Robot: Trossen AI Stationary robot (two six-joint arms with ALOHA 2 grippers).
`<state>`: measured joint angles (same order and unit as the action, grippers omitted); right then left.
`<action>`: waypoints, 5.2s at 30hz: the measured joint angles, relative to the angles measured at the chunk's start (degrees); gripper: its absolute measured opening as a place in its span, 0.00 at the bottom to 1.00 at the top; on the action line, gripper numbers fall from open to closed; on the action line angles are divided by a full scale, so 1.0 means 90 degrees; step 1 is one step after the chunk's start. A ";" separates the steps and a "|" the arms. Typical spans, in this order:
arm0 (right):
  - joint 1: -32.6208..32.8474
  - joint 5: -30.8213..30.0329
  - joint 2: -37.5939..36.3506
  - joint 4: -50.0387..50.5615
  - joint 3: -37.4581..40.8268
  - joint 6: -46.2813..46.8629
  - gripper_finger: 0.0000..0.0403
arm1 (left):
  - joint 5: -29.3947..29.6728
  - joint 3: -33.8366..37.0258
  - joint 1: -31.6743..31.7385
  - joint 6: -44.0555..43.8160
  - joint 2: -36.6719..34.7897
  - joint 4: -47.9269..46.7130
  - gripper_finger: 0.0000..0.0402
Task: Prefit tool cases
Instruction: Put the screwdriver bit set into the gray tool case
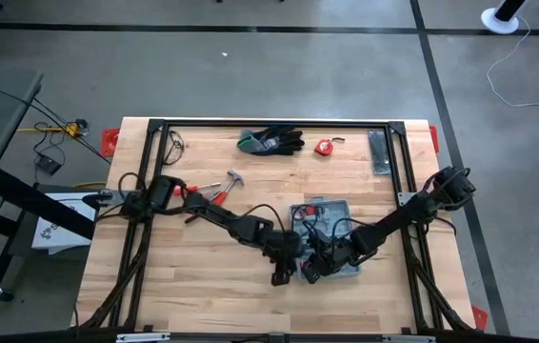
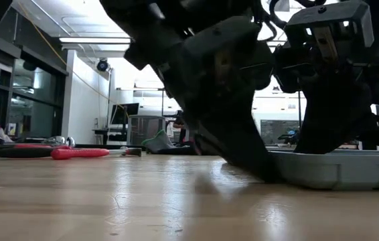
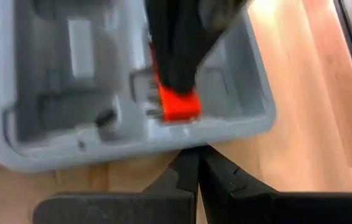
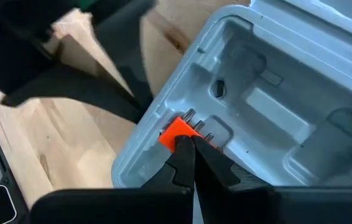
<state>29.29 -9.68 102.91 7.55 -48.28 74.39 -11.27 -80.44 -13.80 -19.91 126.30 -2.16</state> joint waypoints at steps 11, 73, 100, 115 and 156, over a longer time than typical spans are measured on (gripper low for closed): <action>-0.0166 -0.0035 -0.0038 0.0264 -0.0001 -0.0035 0.00 | -0.0424 -0.0033 0.0632 -0.0037 0.0068 0.0164 0.00; 0.0223 -0.0703 -0.0972 0.1088 -0.0050 0.0282 0.00 | -0.0393 -0.0091 0.0444 -0.0374 -0.0087 0.0231 0.00; 0.0207 -0.0241 -0.0276 0.0408 -0.0060 0.0347 0.00 | -0.0433 -0.0084 0.0459 -0.0210 -0.0085 0.0227 0.00; 0.1004 -0.1157 -0.1006 0.1238 -0.0181 0.1073 0.00 | -0.0457 -0.0079 0.0456 -0.0065 -0.0289 0.0204 0.00; 0.1209 -0.1050 -0.0255 0.1221 -0.0336 0.1912 0.00 | -0.0765 -0.1748 0.0447 0.1734 0.0644 -0.1120 0.00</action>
<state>40.17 -19.12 100.62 18.54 -51.31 91.60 -18.16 -96.16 -9.78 -4.30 132.10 -12.24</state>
